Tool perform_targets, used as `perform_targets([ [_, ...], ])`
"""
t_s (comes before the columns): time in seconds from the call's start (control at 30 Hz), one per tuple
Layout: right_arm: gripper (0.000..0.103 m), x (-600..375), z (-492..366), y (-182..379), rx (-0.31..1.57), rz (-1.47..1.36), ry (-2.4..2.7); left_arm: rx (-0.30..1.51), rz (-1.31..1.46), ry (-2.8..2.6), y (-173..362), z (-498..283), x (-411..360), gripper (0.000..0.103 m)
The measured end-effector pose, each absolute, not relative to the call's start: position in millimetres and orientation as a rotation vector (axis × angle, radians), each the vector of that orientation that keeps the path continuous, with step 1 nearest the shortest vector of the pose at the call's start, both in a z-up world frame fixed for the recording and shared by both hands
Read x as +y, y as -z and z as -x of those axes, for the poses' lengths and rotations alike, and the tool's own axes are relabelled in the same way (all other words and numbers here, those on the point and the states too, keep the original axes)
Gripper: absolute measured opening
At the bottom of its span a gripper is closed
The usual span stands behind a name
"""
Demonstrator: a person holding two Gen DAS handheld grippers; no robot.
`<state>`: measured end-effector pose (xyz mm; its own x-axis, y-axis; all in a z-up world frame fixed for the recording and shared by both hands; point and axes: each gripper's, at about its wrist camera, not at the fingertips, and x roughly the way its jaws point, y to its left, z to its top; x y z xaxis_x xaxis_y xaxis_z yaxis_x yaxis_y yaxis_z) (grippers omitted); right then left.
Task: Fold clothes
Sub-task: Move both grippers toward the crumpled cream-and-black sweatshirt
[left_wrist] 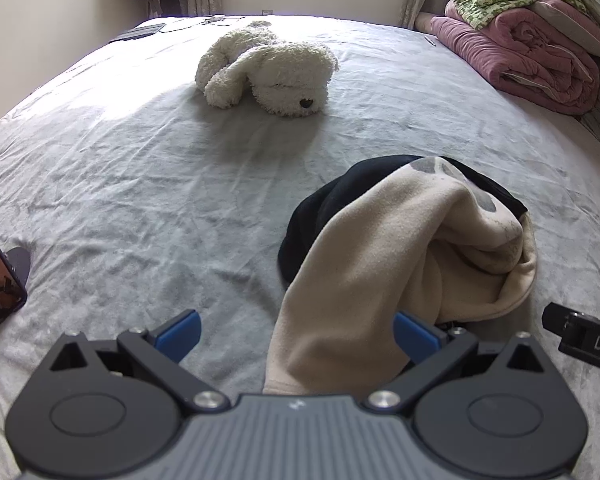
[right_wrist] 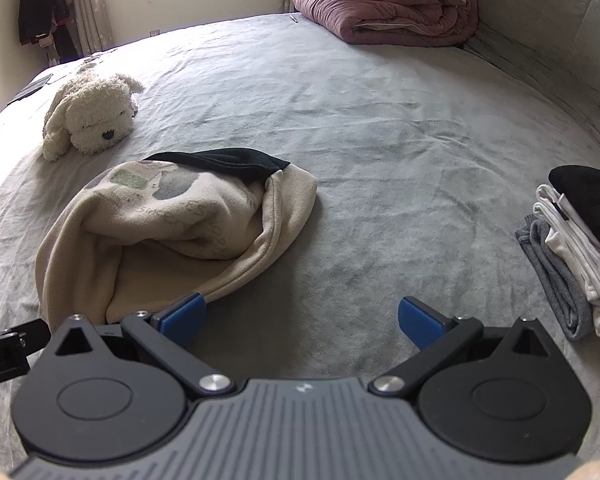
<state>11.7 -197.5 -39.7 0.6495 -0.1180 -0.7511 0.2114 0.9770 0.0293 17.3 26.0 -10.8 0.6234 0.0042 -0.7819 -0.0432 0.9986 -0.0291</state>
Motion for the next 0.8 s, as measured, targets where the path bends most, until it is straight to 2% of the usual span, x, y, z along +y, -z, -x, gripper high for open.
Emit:
perform_targets([
  [0.5, 0.103, -192, -57, 74, 0.898, -0.043, 0.082, 0.907, 0.019, 0.070, 46, -52, 17, 0.103],
  [0.8, 0.103, -205, -73, 101, 0.961, -0.089, 0.081, 0.987, 0.034, 0.166, 70, -63, 17, 0.103],
])
